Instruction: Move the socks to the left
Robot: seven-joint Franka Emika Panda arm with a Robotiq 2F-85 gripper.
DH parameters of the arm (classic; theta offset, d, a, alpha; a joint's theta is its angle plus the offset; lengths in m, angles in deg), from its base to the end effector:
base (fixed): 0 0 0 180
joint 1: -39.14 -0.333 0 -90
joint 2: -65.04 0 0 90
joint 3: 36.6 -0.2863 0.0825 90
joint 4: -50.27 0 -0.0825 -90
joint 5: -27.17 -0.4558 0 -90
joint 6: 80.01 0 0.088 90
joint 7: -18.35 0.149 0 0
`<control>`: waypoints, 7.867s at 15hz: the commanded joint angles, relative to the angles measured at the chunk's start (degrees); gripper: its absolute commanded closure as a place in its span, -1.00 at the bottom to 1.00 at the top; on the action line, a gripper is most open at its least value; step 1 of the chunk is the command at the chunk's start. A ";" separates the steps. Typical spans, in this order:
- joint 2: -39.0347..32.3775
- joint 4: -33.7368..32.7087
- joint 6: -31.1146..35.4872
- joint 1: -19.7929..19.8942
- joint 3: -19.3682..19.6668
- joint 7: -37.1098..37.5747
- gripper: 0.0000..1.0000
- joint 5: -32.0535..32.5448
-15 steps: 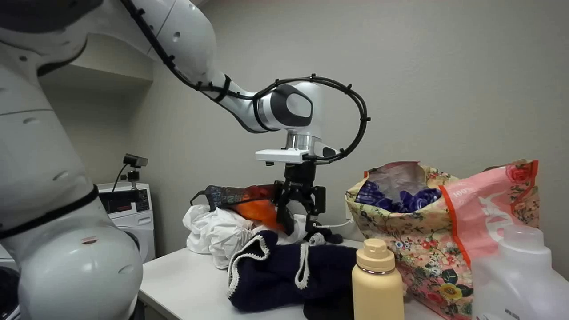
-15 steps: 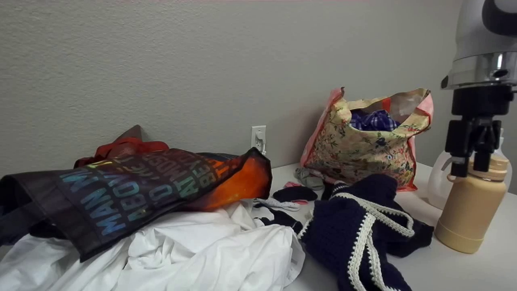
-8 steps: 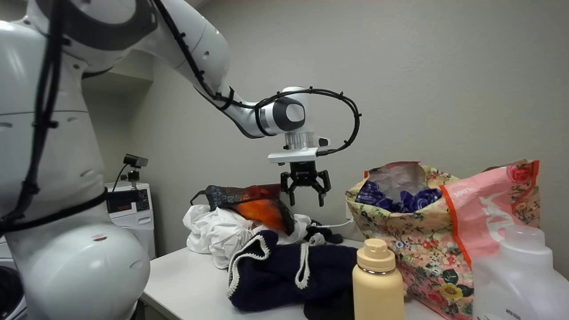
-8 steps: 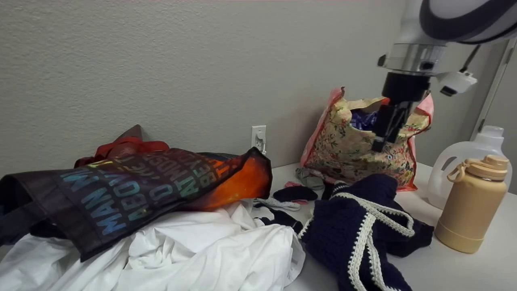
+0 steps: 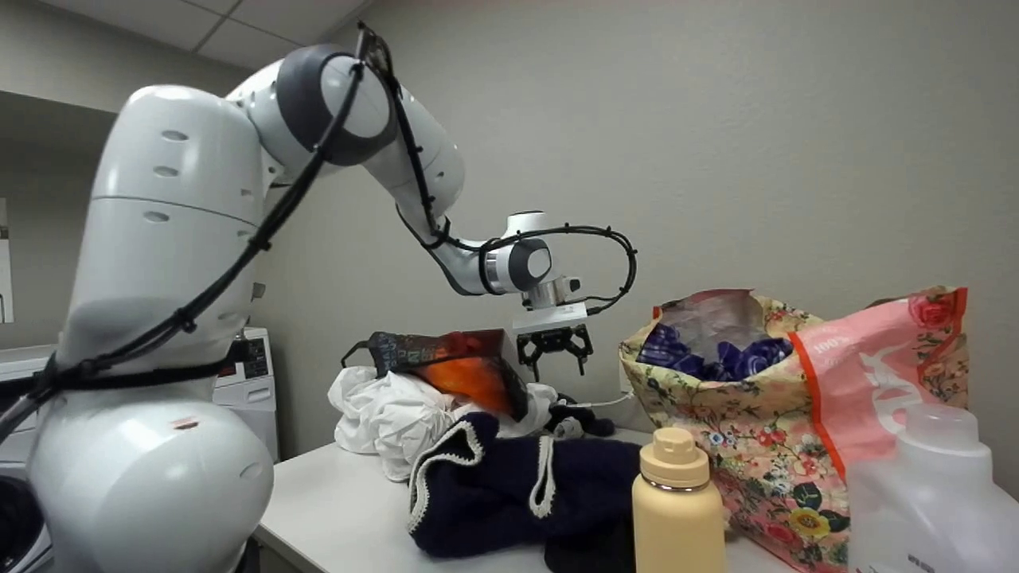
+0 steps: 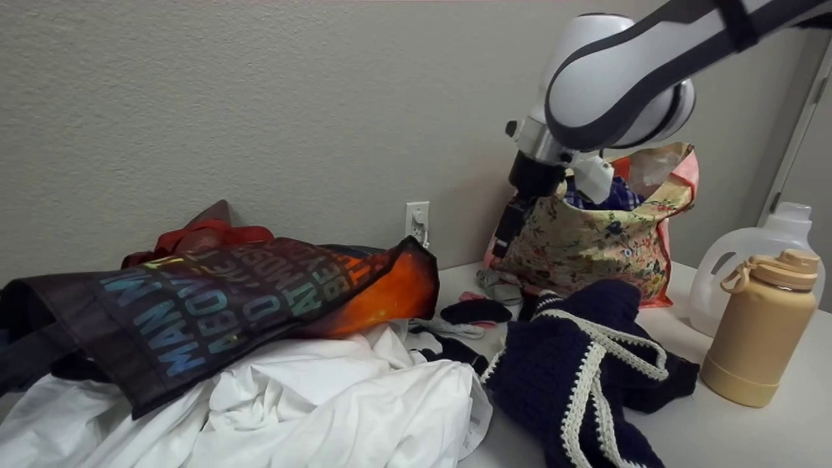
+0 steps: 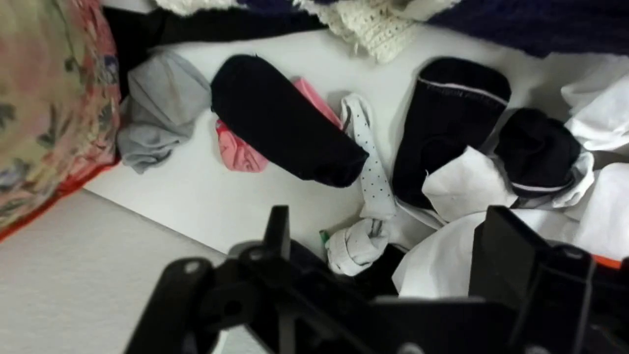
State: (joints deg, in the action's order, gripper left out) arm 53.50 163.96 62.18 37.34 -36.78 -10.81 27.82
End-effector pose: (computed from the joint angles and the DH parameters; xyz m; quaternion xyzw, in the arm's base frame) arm 0.6853 0.0234 0.2846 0.9517 0.2692 0.1424 0.0383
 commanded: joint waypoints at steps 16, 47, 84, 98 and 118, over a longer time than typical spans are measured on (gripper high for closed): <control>-28.05 -20.50 4.87 8.98 -10.33 -7.79 -1.00 -3.23; -28.05 -21.55 12.39 7.56 -8.31 14.33 0.87 -3.49; -32.67 -40.45 22.76 1.41 -12.76 11.79 -1.00 -3.93; -35.99 -39.63 7.64 0.37 -3.40 18.86 -1.00 -0.03; -39.15 -32.05 11.36 -3.96 -1.50 24.02 0.87 0.63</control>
State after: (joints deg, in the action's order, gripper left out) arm 12.50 129.08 71.49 34.21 -39.69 10.01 27.01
